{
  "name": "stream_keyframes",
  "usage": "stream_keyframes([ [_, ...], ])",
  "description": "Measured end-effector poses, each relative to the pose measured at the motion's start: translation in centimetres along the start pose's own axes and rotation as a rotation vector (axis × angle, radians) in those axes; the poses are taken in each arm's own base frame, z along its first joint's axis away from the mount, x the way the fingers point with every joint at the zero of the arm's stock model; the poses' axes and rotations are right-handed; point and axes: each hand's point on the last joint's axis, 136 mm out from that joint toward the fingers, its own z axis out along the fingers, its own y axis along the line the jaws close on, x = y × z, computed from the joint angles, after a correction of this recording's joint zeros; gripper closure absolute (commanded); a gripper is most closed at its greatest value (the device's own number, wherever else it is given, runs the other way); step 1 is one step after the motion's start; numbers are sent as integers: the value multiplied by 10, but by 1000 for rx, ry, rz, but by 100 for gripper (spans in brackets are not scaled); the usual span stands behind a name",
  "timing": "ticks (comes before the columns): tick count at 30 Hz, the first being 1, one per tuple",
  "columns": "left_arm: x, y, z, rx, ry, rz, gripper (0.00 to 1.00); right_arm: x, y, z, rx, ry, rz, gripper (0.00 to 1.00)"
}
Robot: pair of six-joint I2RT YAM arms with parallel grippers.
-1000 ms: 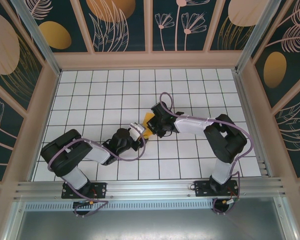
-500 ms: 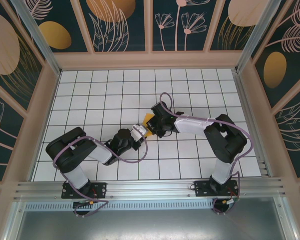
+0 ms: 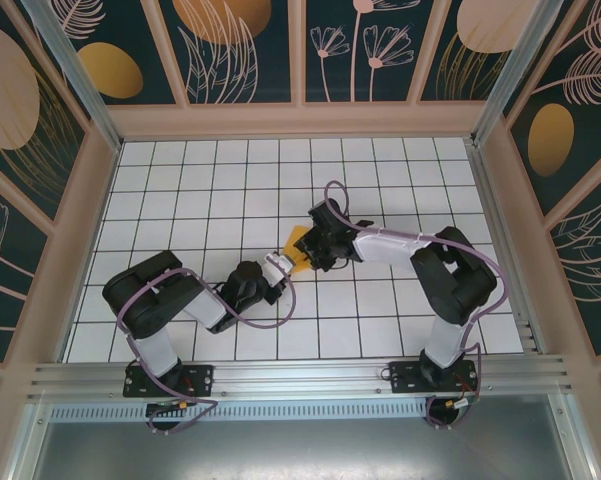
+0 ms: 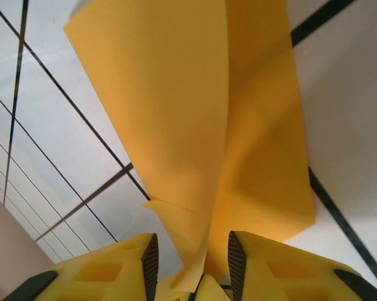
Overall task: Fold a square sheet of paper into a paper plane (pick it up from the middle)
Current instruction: Fourth fold the wing at the center of the table.
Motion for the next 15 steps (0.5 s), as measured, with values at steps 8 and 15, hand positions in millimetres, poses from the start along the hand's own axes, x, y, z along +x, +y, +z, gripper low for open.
stream_keyframes([
  [8, -5, -3, -6, 24, -22, -174, 91, -19, 15, -27, -73, -31, -204, 49],
  [15, -20, -10, -12, 85, -54, -430, 93, -23, 7, -59, -142, -84, -405, 51],
])
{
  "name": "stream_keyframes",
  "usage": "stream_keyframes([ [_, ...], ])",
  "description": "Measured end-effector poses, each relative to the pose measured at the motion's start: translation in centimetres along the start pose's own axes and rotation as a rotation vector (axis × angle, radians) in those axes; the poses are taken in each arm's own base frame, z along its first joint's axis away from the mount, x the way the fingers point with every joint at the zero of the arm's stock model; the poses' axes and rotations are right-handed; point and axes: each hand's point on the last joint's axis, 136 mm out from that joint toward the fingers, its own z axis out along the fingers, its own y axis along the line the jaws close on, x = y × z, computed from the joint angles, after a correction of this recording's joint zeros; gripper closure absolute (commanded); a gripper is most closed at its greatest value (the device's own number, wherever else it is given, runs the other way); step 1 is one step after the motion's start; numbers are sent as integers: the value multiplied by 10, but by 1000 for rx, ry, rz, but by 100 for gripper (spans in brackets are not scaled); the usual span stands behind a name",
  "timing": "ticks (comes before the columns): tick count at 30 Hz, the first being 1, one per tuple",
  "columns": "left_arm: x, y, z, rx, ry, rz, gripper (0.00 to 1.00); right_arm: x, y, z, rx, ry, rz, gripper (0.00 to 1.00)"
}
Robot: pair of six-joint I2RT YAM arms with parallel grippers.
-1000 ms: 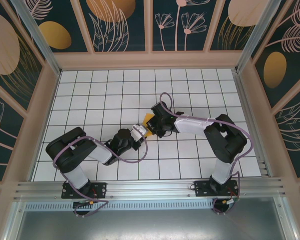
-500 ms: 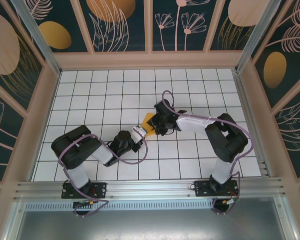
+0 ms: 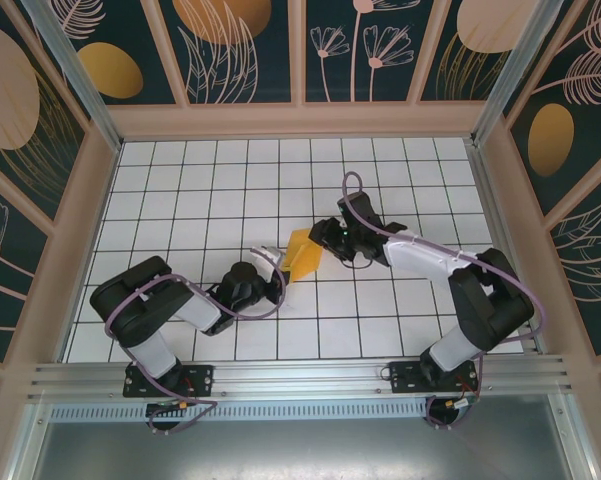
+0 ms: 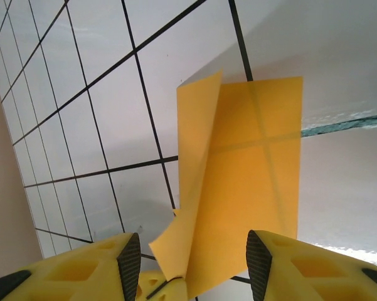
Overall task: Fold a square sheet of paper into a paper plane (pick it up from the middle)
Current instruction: Fourth fold the wing at the center of the table.
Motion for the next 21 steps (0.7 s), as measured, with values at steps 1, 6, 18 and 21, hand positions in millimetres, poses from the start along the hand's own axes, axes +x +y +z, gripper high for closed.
stream_keyframes([
  [1, 0, -1, 0, 7, 1, -33, 93, 1, -3, 0, -3, 1, -19, 51],
  [6, 4, -6, -2, 38, 16, -204, 93, 18, -18, 6, -24, 53, -93, 55],
  [18, 17, -5, -4, 55, 33, -514, 94, 34, -18, 30, -54, 129, -174, 65],
  [21, 17, -4, -6, 54, 27, -569, 94, 35, -14, 34, -61, 137, -187, 65],
])
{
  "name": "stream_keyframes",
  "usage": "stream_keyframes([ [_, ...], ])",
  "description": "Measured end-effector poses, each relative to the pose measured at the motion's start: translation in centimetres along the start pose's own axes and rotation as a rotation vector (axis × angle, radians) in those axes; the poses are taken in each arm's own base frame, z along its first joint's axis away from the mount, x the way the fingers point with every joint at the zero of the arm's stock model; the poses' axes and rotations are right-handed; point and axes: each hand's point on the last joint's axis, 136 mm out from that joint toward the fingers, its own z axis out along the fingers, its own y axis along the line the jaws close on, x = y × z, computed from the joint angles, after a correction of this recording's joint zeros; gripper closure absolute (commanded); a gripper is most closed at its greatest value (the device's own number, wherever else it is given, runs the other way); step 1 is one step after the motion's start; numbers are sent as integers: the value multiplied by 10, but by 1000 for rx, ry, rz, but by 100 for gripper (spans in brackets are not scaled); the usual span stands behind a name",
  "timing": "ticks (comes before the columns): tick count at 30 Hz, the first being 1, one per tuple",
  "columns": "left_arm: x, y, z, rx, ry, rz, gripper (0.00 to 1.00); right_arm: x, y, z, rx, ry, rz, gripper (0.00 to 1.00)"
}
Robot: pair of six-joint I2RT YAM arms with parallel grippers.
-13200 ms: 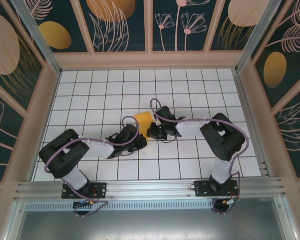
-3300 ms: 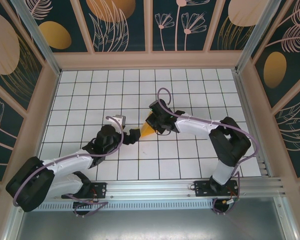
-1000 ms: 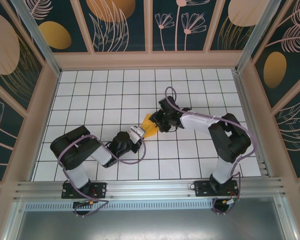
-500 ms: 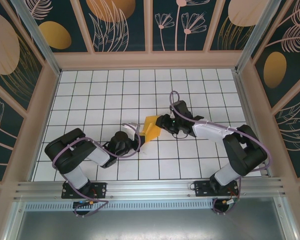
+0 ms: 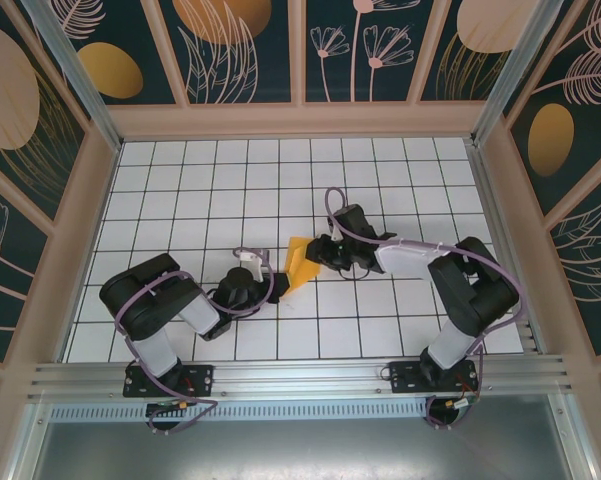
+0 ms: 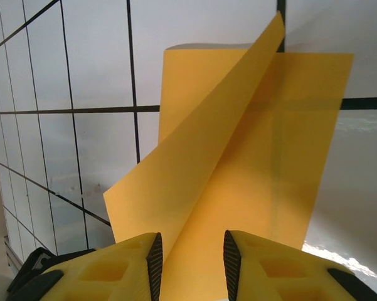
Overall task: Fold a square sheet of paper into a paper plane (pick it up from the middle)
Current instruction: Fourth fold the wing at the center of the table.
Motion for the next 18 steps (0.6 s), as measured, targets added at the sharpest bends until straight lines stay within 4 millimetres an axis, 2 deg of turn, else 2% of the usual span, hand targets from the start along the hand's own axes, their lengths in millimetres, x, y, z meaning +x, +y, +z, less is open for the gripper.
stream_keyframes([
  [7, 0, 5, -6, -7, -13, -74, 95, -5, 10, 11, -8, 7, -15, 63],
  [18, 0, 15, -6, -33, -19, -131, 94, 2, 5, 25, 12, 40, -15, 55],
])
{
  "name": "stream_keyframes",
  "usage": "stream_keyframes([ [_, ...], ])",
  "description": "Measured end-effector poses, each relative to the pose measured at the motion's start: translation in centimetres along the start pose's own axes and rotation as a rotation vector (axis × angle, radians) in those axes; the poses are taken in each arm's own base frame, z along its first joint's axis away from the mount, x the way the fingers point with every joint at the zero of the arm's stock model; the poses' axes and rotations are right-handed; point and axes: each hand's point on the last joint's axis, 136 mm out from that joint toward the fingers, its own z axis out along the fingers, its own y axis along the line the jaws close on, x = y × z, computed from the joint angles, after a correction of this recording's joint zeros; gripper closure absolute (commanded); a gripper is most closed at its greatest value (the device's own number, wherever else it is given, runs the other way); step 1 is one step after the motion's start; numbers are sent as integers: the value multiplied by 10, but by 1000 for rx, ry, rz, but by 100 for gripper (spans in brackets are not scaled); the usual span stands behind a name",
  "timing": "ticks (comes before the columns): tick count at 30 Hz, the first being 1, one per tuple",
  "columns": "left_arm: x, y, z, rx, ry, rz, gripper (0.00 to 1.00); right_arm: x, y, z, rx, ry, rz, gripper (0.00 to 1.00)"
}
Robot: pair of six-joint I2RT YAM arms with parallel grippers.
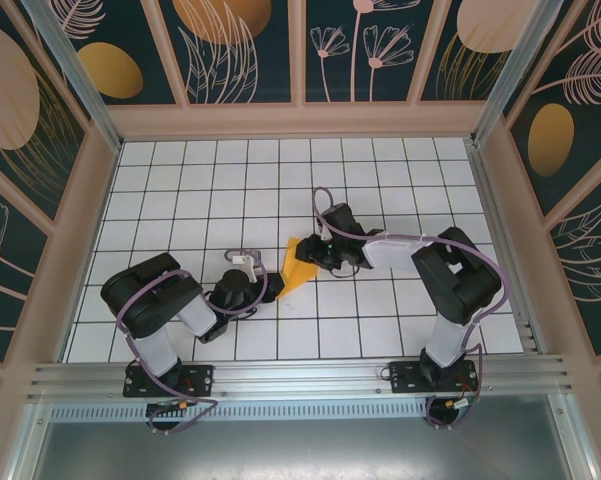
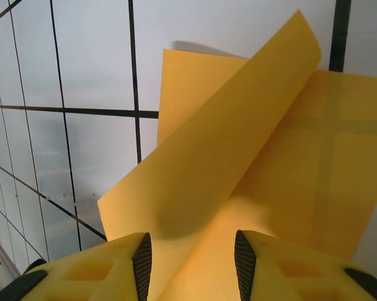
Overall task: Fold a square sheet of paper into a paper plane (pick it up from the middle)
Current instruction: Fourth fold the wing at the center of the table.
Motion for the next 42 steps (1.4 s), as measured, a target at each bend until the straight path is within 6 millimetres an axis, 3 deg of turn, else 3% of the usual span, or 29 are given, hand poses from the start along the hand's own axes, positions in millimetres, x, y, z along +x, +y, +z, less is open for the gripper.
stream_keyframes([
  [11, -1, 2, 0, -3, -1, -24, 90, 2, -4, 14, 37, 30, 7, 52],
  [17, -6, 0, -3, -15, -10, -31, 65, 0, -8, 14, 77, 15, 8, 54],
  [28, -35, -17, -22, -62, -81, 8, 50, -4, -12, 15, 115, -3, 19, 56],
  [32, -35, -19, -20, -74, -61, 22, 52, -4, -13, 16, 129, 1, 22, 57],
  [42, -23, -39, -3, 1, 46, 33, 71, -6, -14, 18, 158, -3, 37, 58],
])
